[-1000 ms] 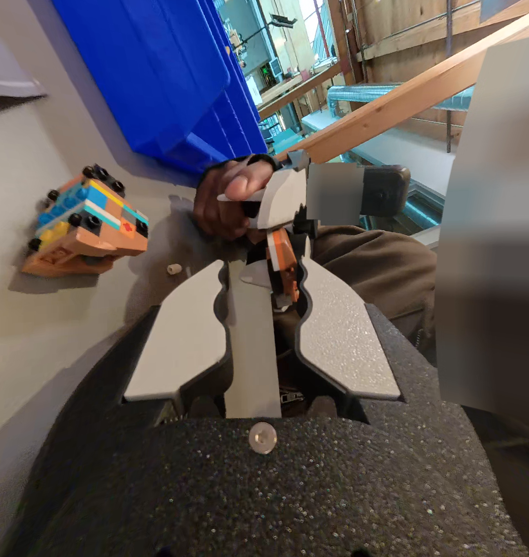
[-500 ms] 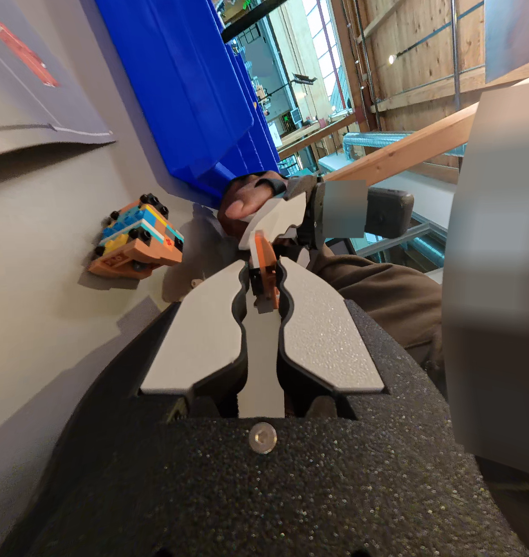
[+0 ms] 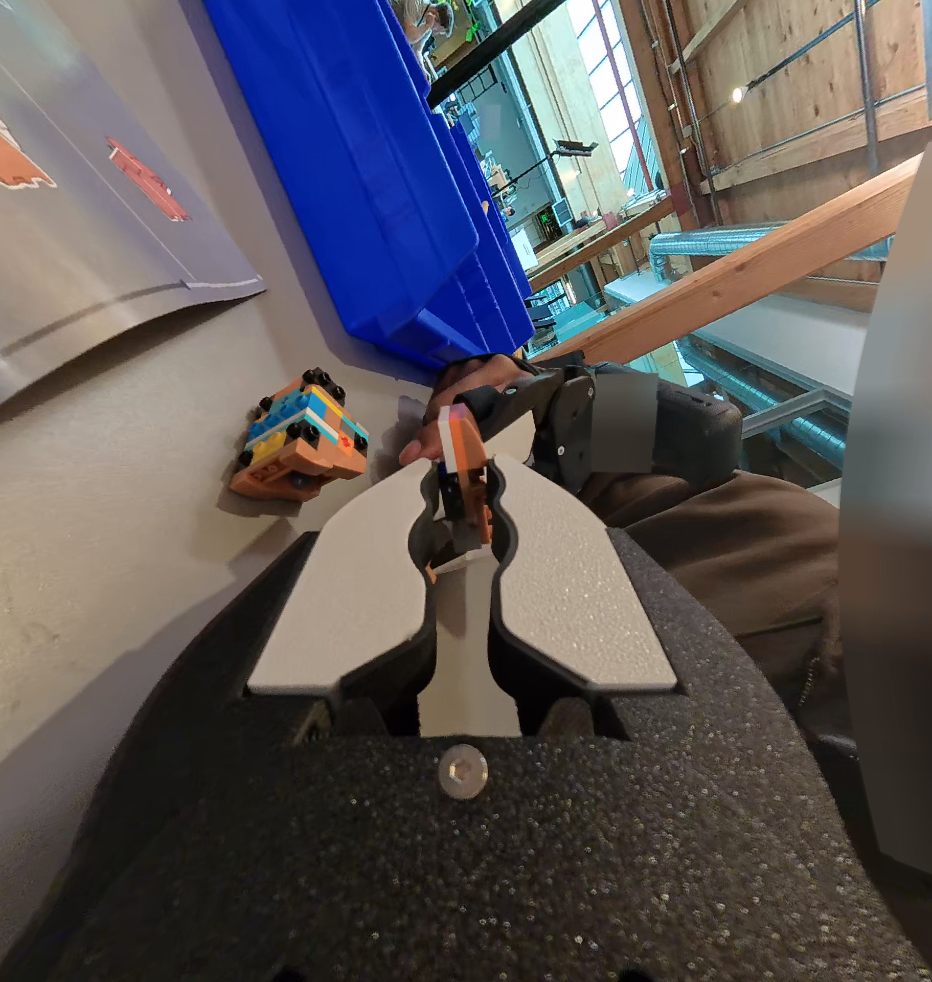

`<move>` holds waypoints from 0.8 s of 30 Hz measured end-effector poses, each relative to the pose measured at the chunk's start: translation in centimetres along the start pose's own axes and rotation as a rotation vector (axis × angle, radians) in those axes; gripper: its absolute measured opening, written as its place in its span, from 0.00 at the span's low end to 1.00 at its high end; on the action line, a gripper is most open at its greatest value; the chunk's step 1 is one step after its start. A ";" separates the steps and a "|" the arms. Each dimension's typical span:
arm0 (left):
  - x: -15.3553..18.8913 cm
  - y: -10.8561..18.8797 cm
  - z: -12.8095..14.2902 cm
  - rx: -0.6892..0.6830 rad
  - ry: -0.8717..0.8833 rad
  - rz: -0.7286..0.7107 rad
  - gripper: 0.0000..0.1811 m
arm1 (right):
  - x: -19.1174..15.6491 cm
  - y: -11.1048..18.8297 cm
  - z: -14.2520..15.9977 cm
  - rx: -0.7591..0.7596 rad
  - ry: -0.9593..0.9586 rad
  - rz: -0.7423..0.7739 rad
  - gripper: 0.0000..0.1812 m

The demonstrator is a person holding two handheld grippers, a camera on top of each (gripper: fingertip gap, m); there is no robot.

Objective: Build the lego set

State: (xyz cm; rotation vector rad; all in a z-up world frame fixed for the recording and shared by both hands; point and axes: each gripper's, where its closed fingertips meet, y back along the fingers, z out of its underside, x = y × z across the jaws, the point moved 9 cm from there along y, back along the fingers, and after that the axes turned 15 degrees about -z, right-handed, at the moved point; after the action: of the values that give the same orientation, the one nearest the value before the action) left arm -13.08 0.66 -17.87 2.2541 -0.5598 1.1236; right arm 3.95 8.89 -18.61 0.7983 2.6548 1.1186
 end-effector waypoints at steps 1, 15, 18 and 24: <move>0.0 0.0 0.0 -0.001 -0.002 -0.001 0.09 | -0.2 0.0 0.1 -0.007 -0.003 0.002 0.15; 0.0 -0.1 0.1 -0.002 -0.016 -0.012 0.09 | -3.0 0.1 -0.4 -0.050 -0.038 -0.167 0.15; 0.1 -0.1 0.1 -0.003 -0.017 -0.010 0.09 | -2.3 0.4 -0.4 -0.005 -0.053 -0.133 0.14; 0.1 -0.2 0.2 -0.008 -0.023 -0.009 0.09 | -1.0 0.2 -1.0 0.077 -0.068 -0.062 0.17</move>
State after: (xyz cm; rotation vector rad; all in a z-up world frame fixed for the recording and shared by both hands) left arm -12.76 0.69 -17.91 2.2627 -0.5619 1.0905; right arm 4.53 7.84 -17.83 0.7471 2.6608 0.9627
